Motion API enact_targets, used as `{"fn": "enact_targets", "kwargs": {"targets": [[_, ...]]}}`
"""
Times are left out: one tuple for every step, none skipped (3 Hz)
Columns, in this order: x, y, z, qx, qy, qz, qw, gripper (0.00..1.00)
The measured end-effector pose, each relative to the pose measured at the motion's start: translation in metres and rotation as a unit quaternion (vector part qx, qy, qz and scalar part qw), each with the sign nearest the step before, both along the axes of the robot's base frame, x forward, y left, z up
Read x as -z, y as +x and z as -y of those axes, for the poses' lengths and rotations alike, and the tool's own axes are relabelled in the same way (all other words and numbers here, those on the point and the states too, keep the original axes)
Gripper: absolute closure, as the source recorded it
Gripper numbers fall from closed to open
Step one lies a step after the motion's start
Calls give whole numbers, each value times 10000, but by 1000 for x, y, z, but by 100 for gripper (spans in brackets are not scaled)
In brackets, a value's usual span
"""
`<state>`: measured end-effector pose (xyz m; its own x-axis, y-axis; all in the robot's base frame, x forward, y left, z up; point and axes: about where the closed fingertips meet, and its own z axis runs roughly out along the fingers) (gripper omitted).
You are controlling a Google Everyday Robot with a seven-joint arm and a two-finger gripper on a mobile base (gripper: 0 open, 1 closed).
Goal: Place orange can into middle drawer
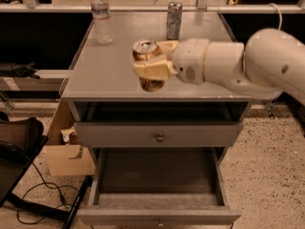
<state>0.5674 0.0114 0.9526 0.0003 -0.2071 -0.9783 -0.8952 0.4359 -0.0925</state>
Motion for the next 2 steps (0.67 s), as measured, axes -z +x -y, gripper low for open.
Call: {"fn": "enact_targets", "kwargs": {"targets": [[36,-42,-5,208,281,-122,9993,100],[109,-75,13,441,514,-337,9971,100]]}}
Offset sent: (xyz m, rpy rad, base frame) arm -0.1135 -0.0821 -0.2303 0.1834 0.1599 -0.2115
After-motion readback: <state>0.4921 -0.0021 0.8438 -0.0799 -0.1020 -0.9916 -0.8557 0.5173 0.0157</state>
